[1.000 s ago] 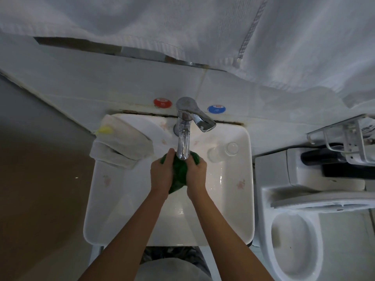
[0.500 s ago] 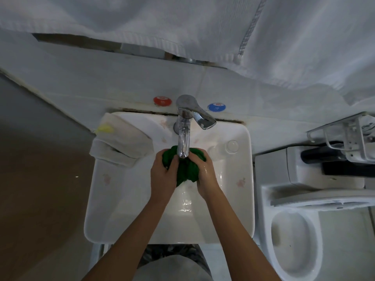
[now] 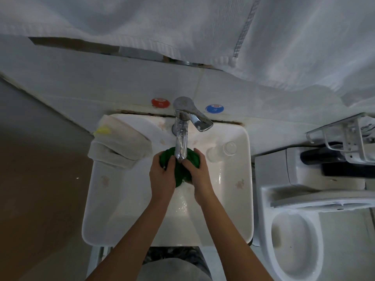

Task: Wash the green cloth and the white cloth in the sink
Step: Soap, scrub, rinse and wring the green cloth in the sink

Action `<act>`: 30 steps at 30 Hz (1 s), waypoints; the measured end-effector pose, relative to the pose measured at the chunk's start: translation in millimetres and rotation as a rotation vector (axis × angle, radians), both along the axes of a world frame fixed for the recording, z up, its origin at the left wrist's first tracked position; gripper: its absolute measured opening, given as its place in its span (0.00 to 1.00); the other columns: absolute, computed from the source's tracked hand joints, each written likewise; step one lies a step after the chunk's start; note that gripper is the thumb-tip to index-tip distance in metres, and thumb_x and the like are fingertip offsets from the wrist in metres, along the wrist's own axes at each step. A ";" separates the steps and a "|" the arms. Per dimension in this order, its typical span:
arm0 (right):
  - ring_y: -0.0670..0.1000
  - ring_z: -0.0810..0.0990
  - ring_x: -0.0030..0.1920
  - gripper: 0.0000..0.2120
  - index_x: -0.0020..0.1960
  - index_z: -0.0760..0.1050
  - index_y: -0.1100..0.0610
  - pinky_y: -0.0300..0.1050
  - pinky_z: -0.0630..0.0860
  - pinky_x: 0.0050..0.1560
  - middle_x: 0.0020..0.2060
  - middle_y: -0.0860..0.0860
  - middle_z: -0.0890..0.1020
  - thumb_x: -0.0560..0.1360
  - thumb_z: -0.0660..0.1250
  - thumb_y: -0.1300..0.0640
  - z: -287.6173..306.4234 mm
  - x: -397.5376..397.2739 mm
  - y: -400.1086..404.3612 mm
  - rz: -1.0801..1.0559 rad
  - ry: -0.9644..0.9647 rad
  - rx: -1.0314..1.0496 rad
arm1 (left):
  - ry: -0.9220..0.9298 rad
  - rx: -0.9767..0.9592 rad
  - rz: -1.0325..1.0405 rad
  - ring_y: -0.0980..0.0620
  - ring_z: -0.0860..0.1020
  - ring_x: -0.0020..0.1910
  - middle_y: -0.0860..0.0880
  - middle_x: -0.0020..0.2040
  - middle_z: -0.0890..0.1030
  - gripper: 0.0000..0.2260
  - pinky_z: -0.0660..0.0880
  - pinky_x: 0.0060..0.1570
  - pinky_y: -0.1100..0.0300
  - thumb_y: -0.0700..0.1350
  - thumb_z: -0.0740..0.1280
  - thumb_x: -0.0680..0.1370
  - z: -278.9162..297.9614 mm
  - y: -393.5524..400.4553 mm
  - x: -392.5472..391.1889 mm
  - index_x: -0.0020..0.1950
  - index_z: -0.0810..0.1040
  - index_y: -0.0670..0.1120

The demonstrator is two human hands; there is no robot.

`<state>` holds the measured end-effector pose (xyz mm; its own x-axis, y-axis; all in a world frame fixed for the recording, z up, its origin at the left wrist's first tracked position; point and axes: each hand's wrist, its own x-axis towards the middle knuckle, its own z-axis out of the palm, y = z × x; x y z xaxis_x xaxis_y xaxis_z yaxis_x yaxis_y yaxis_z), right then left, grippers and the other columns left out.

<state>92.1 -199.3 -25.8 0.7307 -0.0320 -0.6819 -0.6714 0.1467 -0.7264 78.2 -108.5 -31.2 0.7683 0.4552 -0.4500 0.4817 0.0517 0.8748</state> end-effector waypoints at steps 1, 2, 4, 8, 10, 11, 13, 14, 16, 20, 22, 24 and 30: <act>0.52 0.79 0.57 0.21 0.63 0.71 0.49 0.54 0.79 0.57 0.57 0.51 0.78 0.73 0.72 0.55 -2.8 -3.4 3.2 -0.008 -0.035 -0.018 | -0.005 -0.005 -0.027 0.50 0.78 0.54 0.48 0.56 0.78 0.13 0.76 0.58 0.49 0.43 0.65 0.78 -1.1 -2.0 -2.5 0.62 0.73 0.47; 0.53 0.80 0.56 0.17 0.60 0.73 0.50 0.54 0.80 0.56 0.55 0.52 0.79 0.73 0.72 0.56 -5.2 -6.0 6.2 -0.031 -0.058 -0.031 | -0.001 0.003 -0.061 0.50 0.77 0.56 0.49 0.59 0.76 0.15 0.75 0.58 0.50 0.44 0.65 0.77 -1.9 -3.7 -4.2 0.64 0.72 0.49; 0.53 0.81 0.54 0.09 0.54 0.76 0.49 0.53 0.80 0.55 0.52 0.54 0.81 0.75 0.70 0.56 -5.7 -8.5 11.7 -0.102 -0.066 -0.058 | 0.047 0.027 -0.100 0.52 0.75 0.56 0.50 0.60 0.73 0.20 0.74 0.57 0.53 0.48 0.66 0.77 -0.6 -6.8 -3.5 0.68 0.69 0.51; 0.52 0.79 0.43 0.08 0.40 0.78 0.52 0.50 0.78 0.48 0.38 0.52 0.80 0.78 0.65 0.56 -2.2 -7.0 19.9 -0.155 -0.063 -0.104 | 0.090 -0.022 -0.035 0.50 0.79 0.50 0.49 0.51 0.79 0.21 0.77 0.54 0.46 0.61 0.66 0.71 -1.4 -9.5 -4.7 0.59 0.73 0.51; 0.51 0.77 0.38 0.09 0.37 0.77 0.56 0.46 0.75 0.42 0.34 0.53 0.78 0.75 0.66 0.57 3.6 -4.9 22.7 -0.142 -0.075 -0.085 | 0.081 0.038 -0.020 0.49 0.80 0.46 0.48 0.47 0.80 0.14 0.78 0.51 0.46 0.56 0.65 0.76 -3.1 -9.6 -5.6 0.55 0.74 0.47; 0.51 0.76 0.37 0.08 0.36 0.77 0.56 0.46 0.74 0.40 0.33 0.53 0.78 0.73 0.67 0.57 5.5 -3.5 23.6 -0.133 -0.075 -0.071 | 0.085 0.078 -0.014 0.49 0.80 0.44 0.48 0.44 0.80 0.12 0.78 0.49 0.47 0.54 0.64 0.77 -3.6 -9.8 -5.2 0.52 0.75 0.46; 0.50 0.75 0.35 0.07 0.34 0.77 0.56 0.45 0.73 0.38 0.30 0.52 0.77 0.71 0.67 0.57 7.7 -1.3 23.5 -0.122 -0.074 -0.060 | 0.068 0.203 -0.038 0.47 0.80 0.40 0.47 0.40 0.80 0.09 0.78 0.44 0.51 0.51 0.63 0.79 -2.1 -10.0 -4.5 0.45 0.75 0.46; 0.50 0.74 0.33 0.09 0.33 0.77 0.56 0.44 0.72 0.37 0.28 0.51 0.77 0.72 0.66 0.59 6.5 -0.8 23.5 -0.120 -0.076 -0.080 | 0.049 0.258 -0.049 0.47 0.79 0.39 0.46 0.39 0.80 0.09 0.77 0.42 0.53 0.50 0.62 0.79 -2.0 -9.7 -4.9 0.44 0.75 0.47; 0.51 0.72 0.32 0.11 0.32 0.76 0.59 0.44 0.70 0.37 0.27 0.52 0.75 0.73 0.65 0.62 1.8 -0.9 24.5 -0.115 -0.081 -0.138 | 0.021 0.327 -0.081 0.50 0.80 0.37 0.48 0.38 0.80 0.07 0.78 0.39 0.57 0.48 0.63 0.79 -3.8 -8.4 -7.9 0.45 0.77 0.47; 0.47 0.69 0.29 0.16 0.28 0.70 0.56 0.43 0.67 0.35 0.24 0.49 0.71 0.74 0.63 0.64 -5.7 -7.6 28.2 -0.100 -0.162 -0.279 | 0.032 0.106 -0.175 0.56 0.77 0.26 0.50 0.32 0.78 0.05 0.72 0.27 0.70 0.43 0.72 0.74 4.8 0.1 -7.4 0.41 0.78 0.44; 0.43 0.69 0.28 0.15 0.32 0.69 0.53 0.41 0.68 0.34 0.26 0.45 0.72 0.77 0.62 0.64 -5.1 -10.5 28.5 -0.064 -0.239 -0.319 | 0.023 0.112 -0.190 0.56 0.73 0.24 0.51 0.26 0.75 0.10 0.66 0.26 0.75 0.42 0.68 0.77 2.9 1.8 -3.0 0.36 0.75 0.45; 0.40 0.74 0.34 0.08 0.42 0.71 0.48 0.40 0.74 0.39 0.34 0.44 0.76 0.77 0.64 0.58 -2.2 -11.5 30.7 -0.033 -0.293 -0.295 | -0.025 0.254 -0.130 0.58 0.72 0.26 0.53 0.27 0.73 0.12 0.67 0.28 0.73 0.45 0.63 0.80 2.4 3.5 1.0 0.36 0.74 0.46; 0.47 0.80 0.55 0.14 0.56 0.75 0.45 0.44 0.77 0.58 0.53 0.47 0.81 0.72 0.70 0.51 -1.5 -8.6 17.8 0.093 -0.274 0.017 | -0.046 0.253 -0.230 0.49 0.78 0.37 0.46 0.38 0.79 0.11 0.75 0.40 0.57 0.50 0.62 0.79 7.7 19.2 9.2 0.47 0.75 0.43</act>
<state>83.5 -181.5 -27.4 0.8872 0.0536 -0.4583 -0.4614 0.1071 -0.8807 87.4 -89.3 -23.5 0.8807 0.3607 -0.3070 0.4150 -0.2753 0.8671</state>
